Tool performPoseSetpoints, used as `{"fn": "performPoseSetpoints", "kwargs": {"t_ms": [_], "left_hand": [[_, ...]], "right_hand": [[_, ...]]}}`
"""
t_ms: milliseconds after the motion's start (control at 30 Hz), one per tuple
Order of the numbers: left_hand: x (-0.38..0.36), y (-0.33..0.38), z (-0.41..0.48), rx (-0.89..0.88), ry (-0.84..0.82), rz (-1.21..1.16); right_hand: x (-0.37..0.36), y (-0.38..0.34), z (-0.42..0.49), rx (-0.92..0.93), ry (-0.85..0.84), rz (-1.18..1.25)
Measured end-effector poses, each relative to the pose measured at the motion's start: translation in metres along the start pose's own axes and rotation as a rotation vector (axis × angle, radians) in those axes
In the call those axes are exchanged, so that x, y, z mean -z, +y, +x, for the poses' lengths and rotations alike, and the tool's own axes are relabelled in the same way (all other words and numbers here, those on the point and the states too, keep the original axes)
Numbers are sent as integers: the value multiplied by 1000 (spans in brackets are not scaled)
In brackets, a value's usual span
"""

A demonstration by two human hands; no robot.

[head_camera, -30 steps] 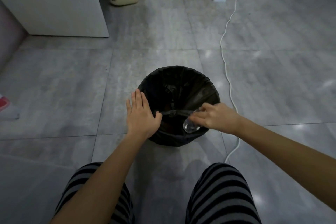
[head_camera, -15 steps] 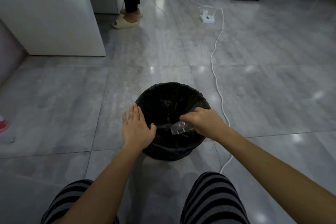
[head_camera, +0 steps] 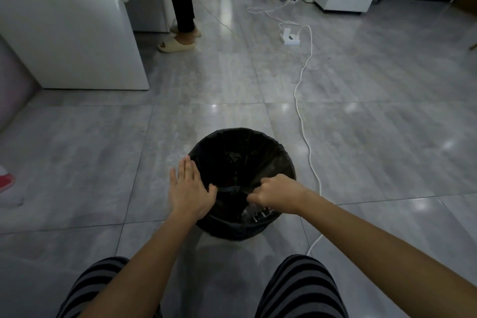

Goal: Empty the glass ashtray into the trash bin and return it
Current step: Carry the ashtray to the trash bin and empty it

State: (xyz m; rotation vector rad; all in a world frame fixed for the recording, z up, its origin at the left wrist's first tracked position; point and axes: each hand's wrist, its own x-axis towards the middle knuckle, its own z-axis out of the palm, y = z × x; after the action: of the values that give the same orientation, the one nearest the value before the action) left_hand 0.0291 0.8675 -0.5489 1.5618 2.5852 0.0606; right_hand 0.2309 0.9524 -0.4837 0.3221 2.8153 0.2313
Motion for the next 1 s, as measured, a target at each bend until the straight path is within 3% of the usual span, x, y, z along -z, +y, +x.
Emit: {"fn": "performPoseSetpoints", "kwargs": {"t_ms": [67,200,367,533,667,700,767,900,1000], "left_hand": [[-2,-1,-1,-14,-2,20],[-1,3,1,-14,-12,25],[1,5,2,-31,-30,53],[4,7,3,-52,-39,35],[5,8,1,-61,-38,14],[5,9,1,-75,-42,19],[5,9,2,-100,-48,38],[4,11,2,-122,3,-38],[4,17,-1,-334,18,-312]], "right_hand": [[2,1,2,-12,0,-3],[4,4,1,-242,92,58],[2,2,1,12,-64,-29],[-5,8,-3,-289,25,44],[-6,3,0,17,-130,-40],[-8,4,1,12,-128,-31],[-8,10,4,-176,-34,129],[-6,23,8,-710,199,739],[-4,30,10,-864,317,1181]]}}
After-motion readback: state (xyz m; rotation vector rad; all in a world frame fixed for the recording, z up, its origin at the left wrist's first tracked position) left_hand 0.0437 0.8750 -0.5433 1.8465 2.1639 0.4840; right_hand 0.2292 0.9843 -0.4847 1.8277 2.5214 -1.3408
